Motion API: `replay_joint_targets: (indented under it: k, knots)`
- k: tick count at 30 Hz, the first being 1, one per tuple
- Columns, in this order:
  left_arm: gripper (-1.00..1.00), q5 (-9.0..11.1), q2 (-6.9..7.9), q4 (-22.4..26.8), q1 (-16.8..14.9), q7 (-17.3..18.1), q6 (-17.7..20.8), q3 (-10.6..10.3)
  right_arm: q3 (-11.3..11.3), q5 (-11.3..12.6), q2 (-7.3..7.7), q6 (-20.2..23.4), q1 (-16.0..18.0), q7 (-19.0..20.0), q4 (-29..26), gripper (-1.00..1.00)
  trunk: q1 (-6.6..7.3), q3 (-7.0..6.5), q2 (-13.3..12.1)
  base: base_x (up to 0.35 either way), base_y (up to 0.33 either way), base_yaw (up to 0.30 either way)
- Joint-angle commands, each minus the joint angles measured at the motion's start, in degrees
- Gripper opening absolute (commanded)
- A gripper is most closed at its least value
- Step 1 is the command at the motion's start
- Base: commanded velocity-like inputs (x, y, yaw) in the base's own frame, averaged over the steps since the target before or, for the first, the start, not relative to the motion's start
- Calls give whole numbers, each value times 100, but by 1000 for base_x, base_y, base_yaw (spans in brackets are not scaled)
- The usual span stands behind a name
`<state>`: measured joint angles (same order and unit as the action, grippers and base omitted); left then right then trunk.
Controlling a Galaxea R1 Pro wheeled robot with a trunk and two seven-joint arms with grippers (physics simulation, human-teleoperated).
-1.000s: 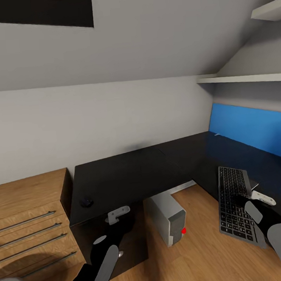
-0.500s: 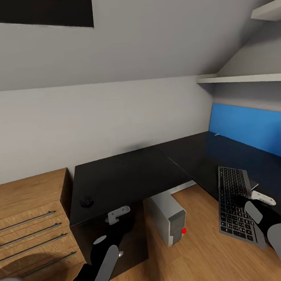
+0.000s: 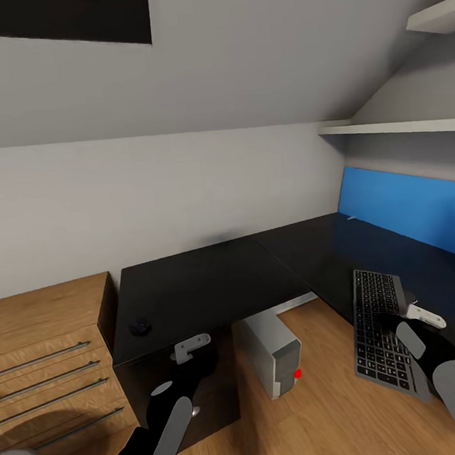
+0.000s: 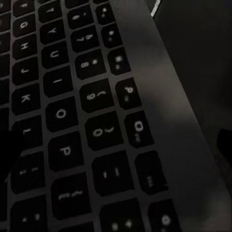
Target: In the bedroom, organize the workspace by keeping the computer under the desk, ensuring the monitor is on the desk, placing the keyboard on the desk next to the monitor, placing the mouse on the desk next to the keyboard, moving the folder from the swivel chair onto the desk next to the mouse, stacking the notebook on top of the folder with the pen on top of the notebook, and positioning the swivel chair next to the desk.
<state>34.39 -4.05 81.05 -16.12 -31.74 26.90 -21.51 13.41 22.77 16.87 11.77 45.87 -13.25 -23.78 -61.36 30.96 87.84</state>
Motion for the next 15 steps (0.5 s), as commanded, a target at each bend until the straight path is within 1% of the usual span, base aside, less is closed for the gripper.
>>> replay_joint_targets:
  k: [1, 9, 15]
  knots:
    - [100, 51, 1, 8, -5, -52, 8, -9, 1, 51, -5, 52, 1, -27, -63, 100, 0, 6, 3, 0, 0, 0]
    - [100, 50, 2, 0, -5, -52, 8, -11, 3, 52, -31, 131, 1, -28, -206, 100, 0, 6, 3, 0, 0, 0]
    - [100, 50, 1, -88, -5, -52, 7, -11, 4, 49, -94, 267, -4, -28, -454, 100, 0, 6, 3, 0, 0, 0]
